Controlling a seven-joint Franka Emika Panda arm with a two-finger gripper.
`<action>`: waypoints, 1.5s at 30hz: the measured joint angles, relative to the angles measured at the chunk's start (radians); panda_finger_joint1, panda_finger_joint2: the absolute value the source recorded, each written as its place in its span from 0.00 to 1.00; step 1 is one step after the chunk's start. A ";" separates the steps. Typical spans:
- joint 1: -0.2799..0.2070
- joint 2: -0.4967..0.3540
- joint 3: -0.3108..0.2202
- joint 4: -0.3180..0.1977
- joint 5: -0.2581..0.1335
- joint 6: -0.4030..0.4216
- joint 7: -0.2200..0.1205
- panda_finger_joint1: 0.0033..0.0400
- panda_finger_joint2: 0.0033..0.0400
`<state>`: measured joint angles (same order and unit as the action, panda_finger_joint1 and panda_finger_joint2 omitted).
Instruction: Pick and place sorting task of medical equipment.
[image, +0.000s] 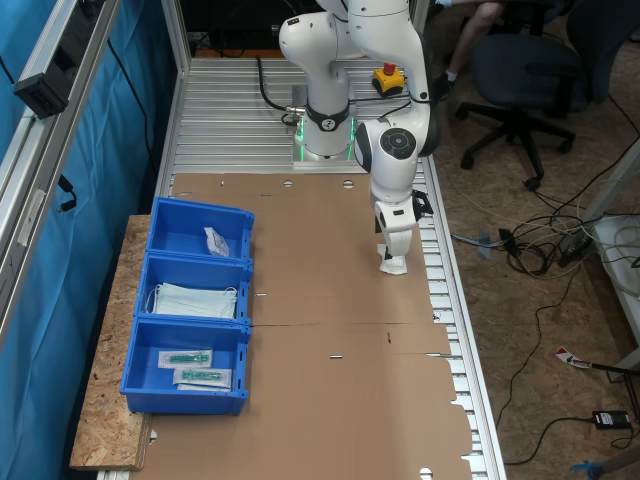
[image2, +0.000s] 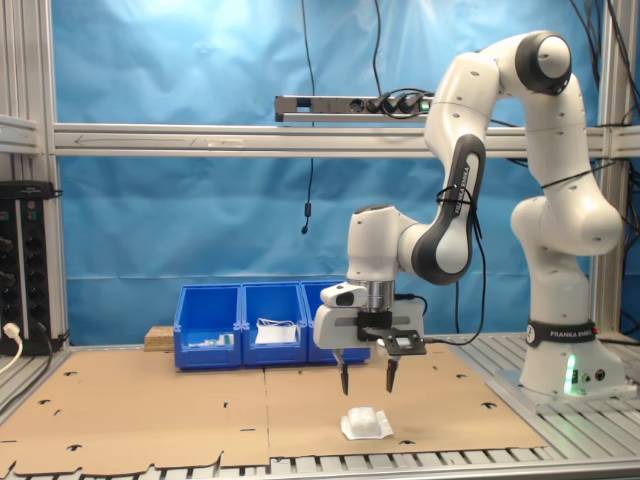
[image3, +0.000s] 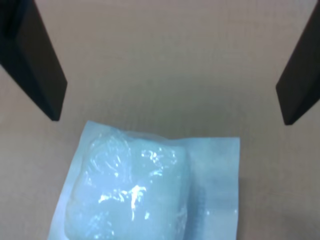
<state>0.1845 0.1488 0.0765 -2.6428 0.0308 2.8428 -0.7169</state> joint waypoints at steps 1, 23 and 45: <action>0.001 0.004 0.004 0.000 0.000 0.005 0.000 1.00 1.00; 0.016 0.064 0.046 0.026 0.000 0.062 0.015 1.00 1.00; 0.016 0.144 0.037 0.069 0.000 0.079 0.017 1.00 1.00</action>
<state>0.2007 0.2927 0.1135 -2.5742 0.0307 2.9217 -0.6995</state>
